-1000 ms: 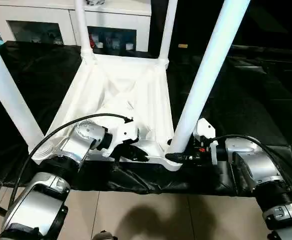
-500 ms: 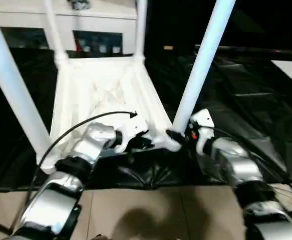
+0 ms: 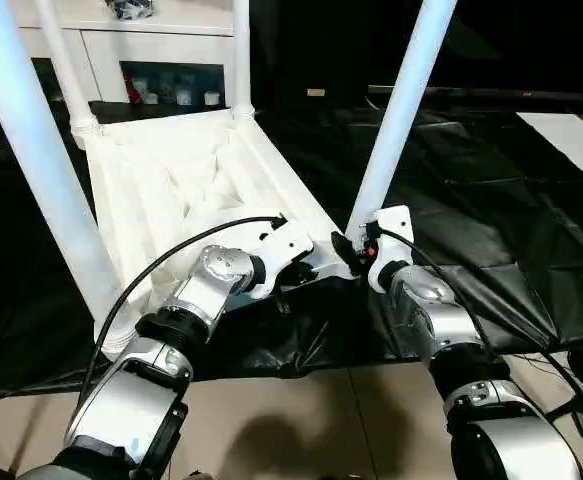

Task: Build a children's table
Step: Rotate leg to tighten

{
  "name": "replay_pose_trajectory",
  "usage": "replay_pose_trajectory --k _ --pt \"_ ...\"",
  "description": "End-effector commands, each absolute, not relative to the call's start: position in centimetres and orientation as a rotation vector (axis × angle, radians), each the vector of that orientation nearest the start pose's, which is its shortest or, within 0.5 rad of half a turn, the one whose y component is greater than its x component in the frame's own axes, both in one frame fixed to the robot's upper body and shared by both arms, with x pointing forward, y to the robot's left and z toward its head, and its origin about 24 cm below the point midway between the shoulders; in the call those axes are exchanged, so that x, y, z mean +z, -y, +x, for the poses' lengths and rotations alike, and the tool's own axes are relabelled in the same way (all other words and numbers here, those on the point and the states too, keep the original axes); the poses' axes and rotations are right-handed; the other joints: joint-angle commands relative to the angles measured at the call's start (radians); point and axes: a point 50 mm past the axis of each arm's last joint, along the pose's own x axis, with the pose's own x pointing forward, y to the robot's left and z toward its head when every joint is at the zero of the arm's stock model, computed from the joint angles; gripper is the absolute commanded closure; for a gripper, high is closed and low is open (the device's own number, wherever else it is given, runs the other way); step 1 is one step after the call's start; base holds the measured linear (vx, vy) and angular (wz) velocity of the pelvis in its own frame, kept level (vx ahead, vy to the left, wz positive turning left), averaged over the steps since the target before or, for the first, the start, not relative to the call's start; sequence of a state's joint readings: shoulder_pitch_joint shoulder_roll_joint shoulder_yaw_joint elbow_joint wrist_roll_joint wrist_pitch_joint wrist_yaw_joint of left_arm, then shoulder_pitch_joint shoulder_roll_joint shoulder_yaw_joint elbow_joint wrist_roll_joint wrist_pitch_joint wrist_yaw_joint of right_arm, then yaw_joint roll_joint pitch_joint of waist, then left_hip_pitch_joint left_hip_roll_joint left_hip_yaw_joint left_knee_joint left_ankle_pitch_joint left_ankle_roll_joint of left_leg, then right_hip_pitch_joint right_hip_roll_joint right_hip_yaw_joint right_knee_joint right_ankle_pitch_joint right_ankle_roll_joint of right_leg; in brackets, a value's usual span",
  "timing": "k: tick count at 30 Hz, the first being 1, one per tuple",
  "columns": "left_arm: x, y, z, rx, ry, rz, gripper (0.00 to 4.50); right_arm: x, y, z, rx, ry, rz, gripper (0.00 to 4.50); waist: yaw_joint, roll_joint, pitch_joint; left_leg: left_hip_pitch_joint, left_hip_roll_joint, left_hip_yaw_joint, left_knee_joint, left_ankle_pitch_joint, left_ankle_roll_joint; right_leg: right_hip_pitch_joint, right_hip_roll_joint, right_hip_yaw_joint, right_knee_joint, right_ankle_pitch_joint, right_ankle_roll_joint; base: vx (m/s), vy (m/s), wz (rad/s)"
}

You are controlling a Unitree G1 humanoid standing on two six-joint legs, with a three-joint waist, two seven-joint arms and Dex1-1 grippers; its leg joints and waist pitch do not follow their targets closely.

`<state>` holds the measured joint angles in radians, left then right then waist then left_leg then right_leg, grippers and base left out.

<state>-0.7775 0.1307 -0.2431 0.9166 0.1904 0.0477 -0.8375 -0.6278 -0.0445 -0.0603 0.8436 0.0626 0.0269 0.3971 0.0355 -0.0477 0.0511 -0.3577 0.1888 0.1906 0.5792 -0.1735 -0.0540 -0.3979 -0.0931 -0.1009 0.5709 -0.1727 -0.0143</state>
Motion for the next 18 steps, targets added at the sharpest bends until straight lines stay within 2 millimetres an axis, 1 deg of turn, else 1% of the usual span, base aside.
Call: replay_pose_trajectory --k 1,2,3,4,5,6,7,8,9,10,11,12,13,14,15,16,18 --pt "6.6 -4.3 34.4 -1.219 -0.247 0.448 4.50 1.7 7.6 33.6 0.671 -0.330 0.013 1.32 0.005 0.005 -0.053 0.017 0.049 -0.032 -0.082 -0.423 -0.002 0.028 -0.078 0.052 -0.089 -0.456 -0.147 0.000 0.000 0.00" --pt "6.6 -4.7 34.2 -1.251 -0.247 0.450 4.50 1.7 8.2 33.5 0.708 -0.321 -0.028 1.32 0.006 0.005 -0.052 0.016 0.049 -0.030 -0.082 -0.410 0.001 0.029 -0.078 0.053 -0.087 -0.443 -0.152 0.000 0.000 0.00" --pt "6.6 -4.8 34.1 -1.259 -0.247 0.450 4.50 1.7 8.4 33.5 0.719 -0.319 -0.036 1.32 0.007 0.004 -0.054 0.015 0.049 -0.028 -0.081 -0.400 0.005 0.030 -0.078 0.054 -0.086 -0.433 -0.155 0.000 0.000 0.00" --pt "6.5 -5.2 34.0 -1.286 -0.249 0.452 4.50 1.8 8.8 33.4 0.759 -0.313 -0.056 1.32 0.012 0.004 -0.054 0.014 0.050 -0.025 -0.079 -0.372 0.015 0.031 -0.079 0.058 -0.080 -0.393 -0.171 0.000 0.000 0.00" --pt "6.5 -5.3 34.0 -1.292 -0.249 0.452 4.50 1.8 8.9 33.3 0.768 -0.312 -0.060 1.32 0.014 0.003 -0.055 0.014 0.051 -0.023 -0.078 -0.363 0.019 0.031 -0.077 0.060 -0.078 -0.376 -0.177 0.000 0.000 0.00" --pt "6.5 -5.6 33.9 -1.310 -0.250 0.463 4.50 1.9 9.3 33.2 0.808 -0.310 -0.075 1.32 0.016 0.008 -0.055 0.015 0.051 -0.021 -0.077 -0.354 0.021 0.030 -0.077 0.062 -0.075 -0.356 -0.185 0.000 0.000 0.00" --pt "6.5 -6.1 33.8 -1.339 -0.254 0.473 4.50 2.1 9.8 33.0 0.867 -0.310 -0.092 1.32 0.018 0.005 -0.057 0.014 0.050 -0.018 -0.076 -0.338 0.030 0.033 -0.074 0.062 -0.070 -0.323 -0.196 0.000 0.000 0.00" --pt "6.5 -6.3 33.7 -1.351 -0.256 0.477 4.50 2.1 10.0 32.9 0.891 -0.311 -0.098 1.32 0.022 0.004 -0.058 0.013 0.050 -0.017 -0.075 -0.328 0.041 0.037 -0.072 0.060 -0.068 -0.315 -0.200 0.000 0.000 0.00" --pt "6.5 -6.9 33.6 -1.379 -0.262 0.487 4.50 2.3 10.6 32.5 0.965 -0.320 -0.113 1.32 0.026 0.005 -0.060 0.013 0.052 -0.015 -0.074 -0.311 0.045 0.037 -0.072 0.062 -0.064 -0.289 -0.207 0.000 0.000 0.00" --pt "6.5 -7.1 33.5 -1.389 -0.265 0.489 4.50 2.3 10.8 32.3 0.993 -0.326 -0.117 1.32 0.030 0.004 -0.064 0.010 0.052 -0.014 -0.072 -0.280 0.055 0.042 -0.071 0.062 -0.056 -0.239 -0.219 0.052 -0.023 0.04" --pt "6.5 -7.5 33.5 -1.402 -0.271 0.494 4.50 2.3 11.2 32.0 1.049 -0.337 -0.123 1.32 0.030 0.004 -0.064 0.010 0.053 -0.012 -0.071 -0.266 0.059 0.041 -0.071 0.063 -0.053 -0.216 -0.226 0.052 -0.023 0.04" --pt "6.5 -7.7 33.5 -1.407 -0.274 0.498 4.50 2.3 11.5 31.8 1.080 -0.346 -0.127 1.32 0.036 0.005 -0.067 0.013 0.054 -0.009 -0.068 -0.235 0.068 0.041 -0.070 0.062 -0.048 -0.168 -0.242 0.000 0.000 0.00" --pt "6.6 -8.1 33.4 -1.419 -0.281 0.500 4.50 2.3 11.8 31.5 1.125 -0.360 -0.130 1.32 0.038 0.005 -0.067 0.010 0.054 -0.009 -0.068 -0.217 0.074 0.046 -0.066 0.060 -0.043 -0.144 -0.250 0.000 0.000 0.00" --pt "6.6 -8.4 33.4 -1.438 -0.290 0.499 4.50 2.4 12.1 31.3 1.161 -0.372 -0.127 1.32 0.045 0.005 -0.068 0.007 0.056 -0.006 -0.066 -0.180 0.085 0.048 -0.064 0.059 -0.034 -0.092 -0.262 0.000 0.000 0.00" --pt "6.6 -8.7 33.3 -1.454 -0.297 0.500 4.50 2.5 12.4 31.1 1.192 -0.380 -0.124 1.32 0.050 0.007 -0.068 0.008 0.058 -0.006 -0.065 -0.167 0.095 0.049 -0.066 0.059 -0.031 -0.071 -0.272 0.000 0.000 0.00" --pt "6.6 -8.9 33.2 -1.467 -0.302 0.497 4.50 2.6 12.6 31.0 1.215 -0.383 -0.125 1.32 0.055 0.005 -0.068 0.008 0.059 -0.005 -0.064 -0.163 0.095 0.048 -0.067 0.059 -0.030 -0.070 -0.276 0.000 0.000 0.00" --pt "6.7 -9.5 33.0 -1.498 -0.313 0.497 4.50 2.9 13.0 30.7 1.269 -0.372 -0.138 1.32 0.062 0.007 -0.067 0.011 0.060 -0.005 -0.065 -0.174 0.088 0.047 -0.069 0.058 -0.032 -0.096 -0.274 0.000 0.000 0.00"
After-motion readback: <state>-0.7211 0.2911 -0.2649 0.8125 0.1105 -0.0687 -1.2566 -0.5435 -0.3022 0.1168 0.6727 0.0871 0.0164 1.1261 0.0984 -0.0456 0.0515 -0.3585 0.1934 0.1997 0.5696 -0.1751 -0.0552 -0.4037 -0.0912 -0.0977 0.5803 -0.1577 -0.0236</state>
